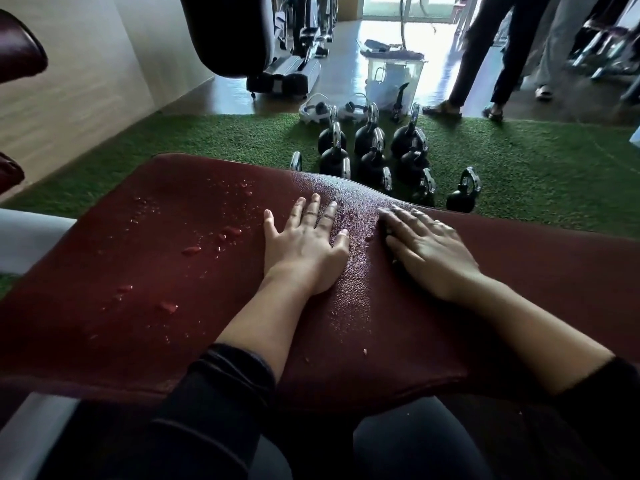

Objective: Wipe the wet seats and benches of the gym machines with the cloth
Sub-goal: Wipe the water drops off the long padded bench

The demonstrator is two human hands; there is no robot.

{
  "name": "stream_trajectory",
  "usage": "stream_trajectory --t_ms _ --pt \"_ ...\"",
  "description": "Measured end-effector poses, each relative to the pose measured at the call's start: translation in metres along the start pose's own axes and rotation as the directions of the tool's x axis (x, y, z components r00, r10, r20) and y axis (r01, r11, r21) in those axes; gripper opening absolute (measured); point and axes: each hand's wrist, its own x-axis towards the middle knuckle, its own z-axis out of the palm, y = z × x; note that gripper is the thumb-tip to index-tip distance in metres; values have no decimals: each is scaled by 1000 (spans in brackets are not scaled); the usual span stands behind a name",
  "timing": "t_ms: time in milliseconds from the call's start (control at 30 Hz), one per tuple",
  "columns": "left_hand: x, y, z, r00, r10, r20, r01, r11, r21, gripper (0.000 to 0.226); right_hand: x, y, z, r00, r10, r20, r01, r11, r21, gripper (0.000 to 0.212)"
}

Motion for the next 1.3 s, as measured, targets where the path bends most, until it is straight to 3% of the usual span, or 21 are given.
stream_trajectory --t_ms 133,233,433,600,767,1033,1133,1300 --pt "1 1 0 1000 -14 -2 14 1000 6 58 47 -29 0 998 -43 -56 47 996 81 49" --pt "0 0 -1 1000 -8 -4 8 1000 -4 58 78 -7 -3 999 12 -45 -7 995 102 47" --pt "0 -1 1 1000 4 -8 -4 1000 -2 58 34 42 -2 994 109 12 -109 994 26 51" --pt "1 0 1 1000 -1 -5 1 1000 0 57 2 -15 1 999 43 -9 -43 999 0 55" --pt "2 0 1 1000 -14 1 14 1000 5 56 57 -35 0 999 -3 -41 7 995 101 50" --pt "2 -2 0 1000 -2 9 2 1000 -4 56 32 8 -4 981 193 10 -193 976 95 58" --pt "4 -3 -2 999 12 37 -10 999 -35 55 6 -14 -7 992 109 56 -113 991 66 56" --pt "4 -26 -22 994 55 94 -31 971 -235 54 -9 -59 -14 988 -144 49 133 975 177 52"
